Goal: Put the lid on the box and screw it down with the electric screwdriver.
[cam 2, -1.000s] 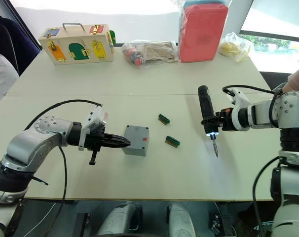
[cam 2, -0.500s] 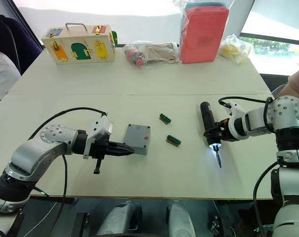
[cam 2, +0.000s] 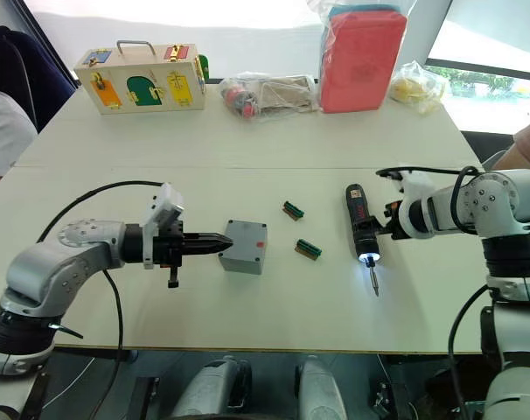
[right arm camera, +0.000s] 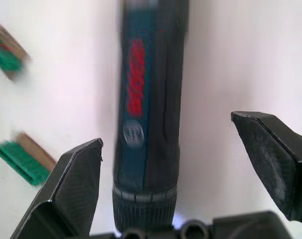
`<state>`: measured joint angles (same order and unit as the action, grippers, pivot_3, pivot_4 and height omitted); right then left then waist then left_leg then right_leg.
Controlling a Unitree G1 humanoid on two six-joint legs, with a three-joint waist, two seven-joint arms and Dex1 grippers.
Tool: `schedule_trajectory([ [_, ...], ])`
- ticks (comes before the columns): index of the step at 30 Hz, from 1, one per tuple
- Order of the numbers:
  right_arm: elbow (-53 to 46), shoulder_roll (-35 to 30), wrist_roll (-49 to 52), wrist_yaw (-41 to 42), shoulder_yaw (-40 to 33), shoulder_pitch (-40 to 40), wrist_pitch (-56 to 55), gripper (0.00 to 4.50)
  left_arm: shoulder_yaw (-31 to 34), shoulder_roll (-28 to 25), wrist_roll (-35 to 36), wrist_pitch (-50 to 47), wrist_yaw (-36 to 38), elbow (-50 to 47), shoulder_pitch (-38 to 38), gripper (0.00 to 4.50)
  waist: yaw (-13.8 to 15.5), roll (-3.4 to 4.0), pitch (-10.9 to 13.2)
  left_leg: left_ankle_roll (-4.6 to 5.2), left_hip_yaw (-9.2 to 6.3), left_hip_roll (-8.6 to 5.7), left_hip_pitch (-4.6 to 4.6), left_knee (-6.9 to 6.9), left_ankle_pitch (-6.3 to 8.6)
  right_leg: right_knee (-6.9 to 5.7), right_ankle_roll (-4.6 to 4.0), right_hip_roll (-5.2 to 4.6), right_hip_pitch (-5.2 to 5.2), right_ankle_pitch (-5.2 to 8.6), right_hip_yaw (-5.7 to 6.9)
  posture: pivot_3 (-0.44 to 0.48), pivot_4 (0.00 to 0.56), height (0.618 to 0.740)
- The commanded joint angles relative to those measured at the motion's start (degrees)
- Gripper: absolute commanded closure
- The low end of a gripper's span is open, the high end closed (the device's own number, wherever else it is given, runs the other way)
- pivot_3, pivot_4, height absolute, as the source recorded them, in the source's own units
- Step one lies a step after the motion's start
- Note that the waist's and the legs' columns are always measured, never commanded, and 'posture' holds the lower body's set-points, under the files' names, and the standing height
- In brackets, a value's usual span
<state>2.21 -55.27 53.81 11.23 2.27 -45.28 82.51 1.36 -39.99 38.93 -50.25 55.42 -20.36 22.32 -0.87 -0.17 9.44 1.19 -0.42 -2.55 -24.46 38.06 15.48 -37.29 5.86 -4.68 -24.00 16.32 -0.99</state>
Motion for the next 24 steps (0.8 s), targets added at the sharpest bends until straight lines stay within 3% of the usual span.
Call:
schedule_trajectory([
  [1,-4.56,0.26,-2.82,6.89,-4.25,2.21,-8.53,0.01,4.58,-0.59,3.15,-2.11,-2.06,-1.15,-3.26,4.50,-0.02,-0.01,-0.01,0.00,0.00,0.00,0.01,0.00,0.00,0.00,0.00,0.00,0.01,0.00,0.00,0.000,0.150,0.738],
  [5,-15.24,2.66,-6.42,24.71,-10.62,15.69,-32.82,0.01,6.15,-2.97,4.98,-4.48,-2.37,-3.45,-7.67,4.50,0.43,-0.14,-0.02,0.02,-0.05,0.02,0.02,-0.01,0.02,0.04,0.00,0.01,0.07,0.00,0.04,0.000,0.150,0.738],
  [7,-21.70,4.78,-4.43,29.90,-13.74,23.85,-36.84,0.01,7.47,-4.79,6.97,-6.65,-2.53,-6.27,-10.64,4.50,0.46,-0.12,-0.01,0.02,-0.05,0.01,0.02,0.07,0.02,0.03,0.08,-0.02,0.13,-0.04,0.03,0.000,0.150,0.738],
  [11,-36.02,2.46,-3.08,39.99,-8.78,39.33,-37.82,0.01,8.97,-8.04,10.30,-9.82,-2.76,-13.74,-21.42,4.50,0.27,-0.12,-0.01,0.09,-0.13,-0.01,0.30,0.03,0.11,0.16,0.13,-0.07,0.45,-0.07,0.02,0.000,0.150,0.738],
  [17,-40.78,-3.99,-9.99,47.62,-1.06,48.56,-39.59,0.01,10.39,-8.79,12.16,-9.65,-4.85,-18.28,-28.79,4.50,0.85,-0.12,-0.02,0.07,-0.10,-0.01,0.60,0.00,0.14,0.25,-0.10,-0.25,0.71,0.05,0.03,0.000,0.150,0.738],
  [24,-39.25,-2.79,-8.61,48.82,-0.85,46.24,-38.71,0.01,10.95,-9.38,11.97,-7.55,-5.69,-19.24,-32.06,4.50,1.58,-0.13,-0.02,0.08,-0.05,-0.01,0.72,-0.07,0.17,0.48,-0.22,-0.31,0.87,0.12,0.07,0.000,0.150,0.738],
])
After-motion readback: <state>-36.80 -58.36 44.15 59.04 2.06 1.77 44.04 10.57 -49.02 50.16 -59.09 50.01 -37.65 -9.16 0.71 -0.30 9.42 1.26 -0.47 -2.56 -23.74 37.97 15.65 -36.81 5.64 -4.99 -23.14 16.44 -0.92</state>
